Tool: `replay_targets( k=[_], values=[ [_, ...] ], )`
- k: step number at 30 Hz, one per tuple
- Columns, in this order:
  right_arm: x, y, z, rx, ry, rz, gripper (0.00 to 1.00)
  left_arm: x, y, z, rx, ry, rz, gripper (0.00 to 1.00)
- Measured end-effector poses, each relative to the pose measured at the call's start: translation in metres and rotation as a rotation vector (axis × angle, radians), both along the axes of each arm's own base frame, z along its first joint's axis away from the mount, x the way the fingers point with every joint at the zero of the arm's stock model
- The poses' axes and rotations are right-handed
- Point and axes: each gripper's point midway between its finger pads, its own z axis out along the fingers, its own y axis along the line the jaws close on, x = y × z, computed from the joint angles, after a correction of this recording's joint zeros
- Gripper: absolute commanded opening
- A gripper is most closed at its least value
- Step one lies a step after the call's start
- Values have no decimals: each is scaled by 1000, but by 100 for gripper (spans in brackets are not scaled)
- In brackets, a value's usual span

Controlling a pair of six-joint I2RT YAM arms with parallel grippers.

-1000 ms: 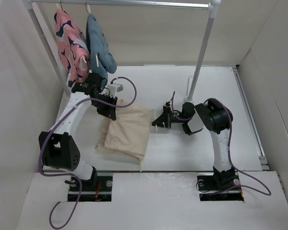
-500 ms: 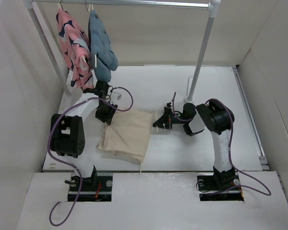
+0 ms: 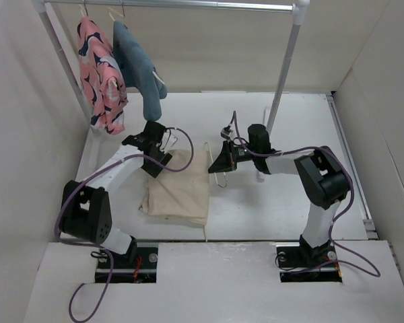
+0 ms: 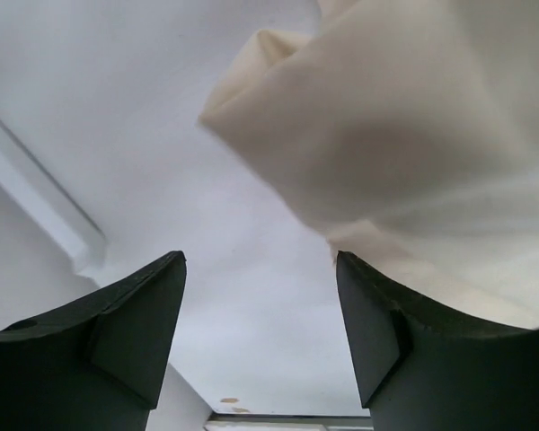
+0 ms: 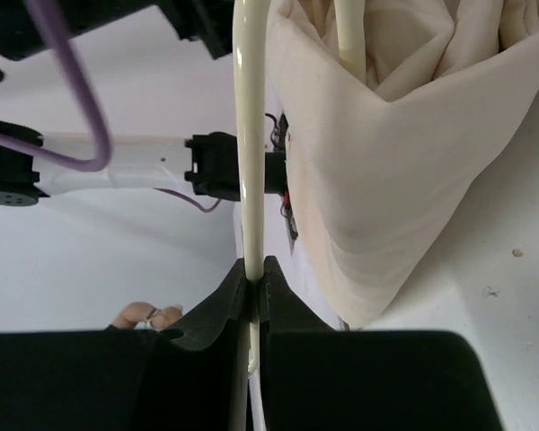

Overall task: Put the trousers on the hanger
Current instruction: Place the trousers on the hanger, then place the hanger at the clothesline.

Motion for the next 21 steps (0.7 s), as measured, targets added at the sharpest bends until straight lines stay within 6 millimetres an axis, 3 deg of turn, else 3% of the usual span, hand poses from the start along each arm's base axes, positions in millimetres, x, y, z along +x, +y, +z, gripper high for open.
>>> replay_targets(
  k=[4,8,13,15,18,21],
  values=[
    [-3,-1,-4,-50,-13,26,0,-6,-2,26,-24,-51,-71,58],
    [-2,-4,-10,-84,4,30,0,-30,-15,46,-114,-57,-228,53],
    [-4,0,-7,-100,1,49,0,-92,-32,30,-244,56,-427,51],
    [-5,3,-6,-107,-4,53,0,-106,-41,31,-289,80,-493,49],
    [-8,6,-3,-115,-18,52,0,-103,-62,57,-365,-14,-594,48],
    [-13,9,6,-111,-40,60,0,-80,-91,110,-445,-255,-706,51]
  ],
)
